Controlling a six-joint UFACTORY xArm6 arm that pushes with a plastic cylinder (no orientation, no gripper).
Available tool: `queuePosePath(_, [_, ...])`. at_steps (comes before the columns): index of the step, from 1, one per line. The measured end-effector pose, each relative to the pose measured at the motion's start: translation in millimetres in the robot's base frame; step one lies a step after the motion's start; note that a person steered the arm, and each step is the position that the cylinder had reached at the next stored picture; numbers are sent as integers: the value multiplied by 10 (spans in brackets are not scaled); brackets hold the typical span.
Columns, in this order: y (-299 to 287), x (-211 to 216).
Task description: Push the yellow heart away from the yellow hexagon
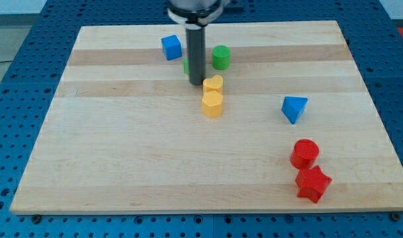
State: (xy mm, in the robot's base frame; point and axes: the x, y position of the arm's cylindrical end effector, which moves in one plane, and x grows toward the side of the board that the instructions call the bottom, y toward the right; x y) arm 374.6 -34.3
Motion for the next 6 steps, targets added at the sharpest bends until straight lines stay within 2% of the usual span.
queuePosePath(1, [13,315])
queuePosePath(2, [403,421])
queuePosePath(3, [535,250])
queuePosePath(4, [322,237])
queuePosePath(6, [927,-134])
